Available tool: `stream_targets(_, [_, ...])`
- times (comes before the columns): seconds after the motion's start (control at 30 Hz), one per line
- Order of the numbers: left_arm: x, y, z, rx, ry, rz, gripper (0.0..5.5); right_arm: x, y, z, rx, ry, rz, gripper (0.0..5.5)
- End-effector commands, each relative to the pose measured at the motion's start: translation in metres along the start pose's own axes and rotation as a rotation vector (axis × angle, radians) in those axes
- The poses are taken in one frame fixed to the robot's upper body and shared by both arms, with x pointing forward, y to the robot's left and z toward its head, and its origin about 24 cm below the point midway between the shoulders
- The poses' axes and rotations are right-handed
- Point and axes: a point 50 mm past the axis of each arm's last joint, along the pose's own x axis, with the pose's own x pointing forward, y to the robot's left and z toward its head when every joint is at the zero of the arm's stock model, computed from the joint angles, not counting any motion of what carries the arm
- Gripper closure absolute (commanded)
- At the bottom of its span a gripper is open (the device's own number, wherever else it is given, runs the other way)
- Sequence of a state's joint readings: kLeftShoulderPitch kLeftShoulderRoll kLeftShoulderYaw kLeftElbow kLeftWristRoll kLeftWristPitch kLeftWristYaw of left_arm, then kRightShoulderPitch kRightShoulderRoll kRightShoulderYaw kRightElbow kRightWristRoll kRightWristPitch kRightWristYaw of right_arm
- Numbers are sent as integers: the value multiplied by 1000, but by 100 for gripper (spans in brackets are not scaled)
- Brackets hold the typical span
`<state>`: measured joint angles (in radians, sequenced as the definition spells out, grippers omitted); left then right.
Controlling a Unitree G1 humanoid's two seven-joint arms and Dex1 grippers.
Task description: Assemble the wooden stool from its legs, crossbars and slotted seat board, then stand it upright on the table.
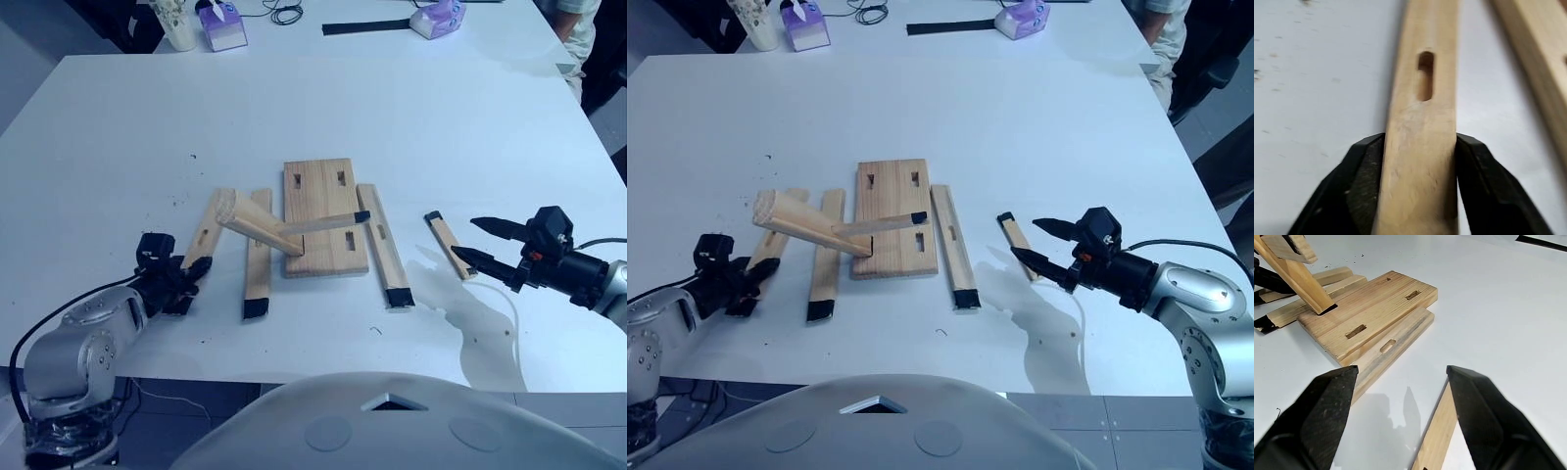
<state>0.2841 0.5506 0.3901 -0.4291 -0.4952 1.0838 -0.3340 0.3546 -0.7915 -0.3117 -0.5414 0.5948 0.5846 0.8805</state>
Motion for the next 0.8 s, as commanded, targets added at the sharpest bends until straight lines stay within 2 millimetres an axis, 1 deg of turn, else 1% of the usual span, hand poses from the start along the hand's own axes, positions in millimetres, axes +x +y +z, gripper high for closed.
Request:
stream_targets(0.03, [11,8,17,-65,-55,5,350,2,-6,4,-23,-9,-20,217])
stream_targets(0.07, [12,6,26,-72,-105,-14,350,2,-7,4,-24,-10,-23,217])
stream_targets(0.13, [12,2,52,-68,-237,-55,350,2,-10,6,-27,-13,-28,217])
stream_targets(0.23, [2,3,106,-74,-486,-95,350,2,-18,11,-34,-25,-29,217])
stream_targets(0.27, [-4,2,125,-71,-571,-115,350,2,-20,14,-34,-32,-29,217])
stream_targets(0.37, [-24,-6,170,-21,-758,-192,350,2,-24,20,-34,-57,-25,217])
stream_targets(0.4, [-31,-11,183,14,-809,-232,350,2,-26,24,-32,-76,-21,217])
stream_targets(0.47, [-47,-30,202,86,-885,-381,350,1,-29,36,-36,-119,-8,217])
stream_targets(0.53, [-65,-61,214,200,-924,-577,350,0,-34,55,-43,-183,13,217])
stream_targets(0.57, [-72,-76,216,248,-927,-674,350,1,-37,66,-52,-215,27,217])
stream_targets(0.63, [-84,-99,213,337,-907,-838,350,6,-36,87,-101,-246,84,217])
stream_targets(0.7, [-92,-118,205,404,-872,-974,350,12,-31,103,-130,-275,155,217])
stream_targets(0.8, [-105,-134,196,471,-836,-1121,350,15,-21,124,-126,-338,262,217])
